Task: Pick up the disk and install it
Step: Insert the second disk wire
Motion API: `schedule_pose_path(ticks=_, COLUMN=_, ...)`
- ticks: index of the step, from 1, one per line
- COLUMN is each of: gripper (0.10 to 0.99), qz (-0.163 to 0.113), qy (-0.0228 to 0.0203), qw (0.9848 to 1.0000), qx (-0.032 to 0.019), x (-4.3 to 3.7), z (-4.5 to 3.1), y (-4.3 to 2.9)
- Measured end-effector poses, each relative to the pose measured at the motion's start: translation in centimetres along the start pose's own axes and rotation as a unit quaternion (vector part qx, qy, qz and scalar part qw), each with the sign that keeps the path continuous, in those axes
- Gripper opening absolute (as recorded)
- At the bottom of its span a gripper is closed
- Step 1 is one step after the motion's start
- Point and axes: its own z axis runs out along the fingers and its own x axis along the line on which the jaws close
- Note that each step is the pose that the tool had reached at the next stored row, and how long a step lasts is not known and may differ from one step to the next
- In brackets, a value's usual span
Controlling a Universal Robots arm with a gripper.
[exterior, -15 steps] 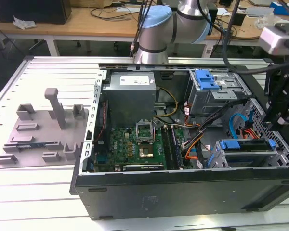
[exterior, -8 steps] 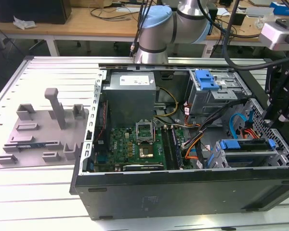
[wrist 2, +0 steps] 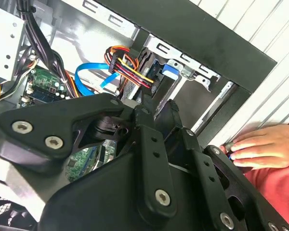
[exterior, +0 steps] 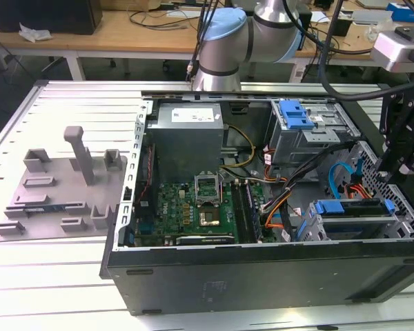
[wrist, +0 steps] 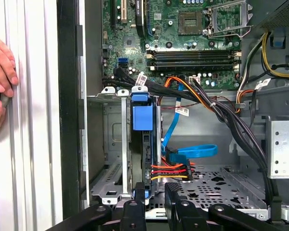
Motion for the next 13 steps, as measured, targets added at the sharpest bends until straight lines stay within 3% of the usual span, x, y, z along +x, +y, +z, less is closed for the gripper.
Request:
schedule_pose_path(ticks=4, gripper=0.306, qz=0.0, qy=0.0029, qw=1.0, qx=0.0001, x=-0.93, z=-0.07, y=0.02)
schedule_pose_path(ticks=6, gripper=0.306, qz=-0.002, qy=0.0074, qw=1.0, qx=0.0003, x=-1.47, z=-0.12, y=0.03)
schedule_pose_path(ticks=8, gripper=0.306, qz=-0.009, qy=0.0161, qw=0.9998, qx=0.0006, x=-1.98, z=-0.15, y=0.07)
schedule_pose_path(ticks=9, gripper=0.306, qz=-0.012, qy=0.0176, qw=0.9998, qx=0.0009, x=-2.26, z=-0.17, y=0.13)
schedule_pose_path(ticks=13, gripper=0.306, qz=-0.02, qy=0.0195, qw=0.9996, qx=0.0017, x=-3.03, z=-0.15, y=0.57)
